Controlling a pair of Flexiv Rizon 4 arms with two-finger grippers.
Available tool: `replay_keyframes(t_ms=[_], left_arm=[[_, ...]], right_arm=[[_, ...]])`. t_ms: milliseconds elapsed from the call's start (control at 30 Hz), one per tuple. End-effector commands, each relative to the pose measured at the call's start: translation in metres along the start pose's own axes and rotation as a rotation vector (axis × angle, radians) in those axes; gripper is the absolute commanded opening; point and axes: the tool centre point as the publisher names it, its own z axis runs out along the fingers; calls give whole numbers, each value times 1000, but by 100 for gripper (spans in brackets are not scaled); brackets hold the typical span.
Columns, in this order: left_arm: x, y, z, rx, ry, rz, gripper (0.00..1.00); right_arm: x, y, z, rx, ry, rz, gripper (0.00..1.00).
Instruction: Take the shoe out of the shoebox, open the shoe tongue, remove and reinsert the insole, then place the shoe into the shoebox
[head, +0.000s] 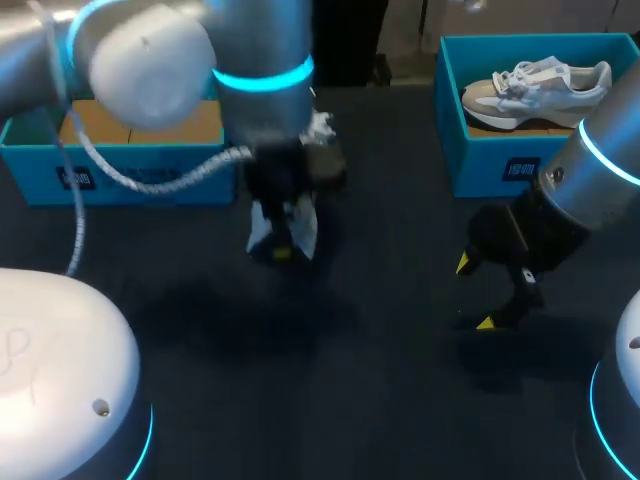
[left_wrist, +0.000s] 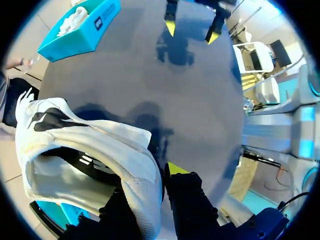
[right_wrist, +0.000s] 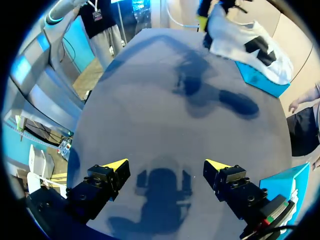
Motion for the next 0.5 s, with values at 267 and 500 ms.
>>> replay_keyframes(t_ms=[267,500], left_arm=[[-26,17,-50,36,111,10,0],[-28,22,-50,-3,81,40,0]], right_arm=[[1,0,1,2,-2,0,100],[1,0,1,2,-2,0,100]])
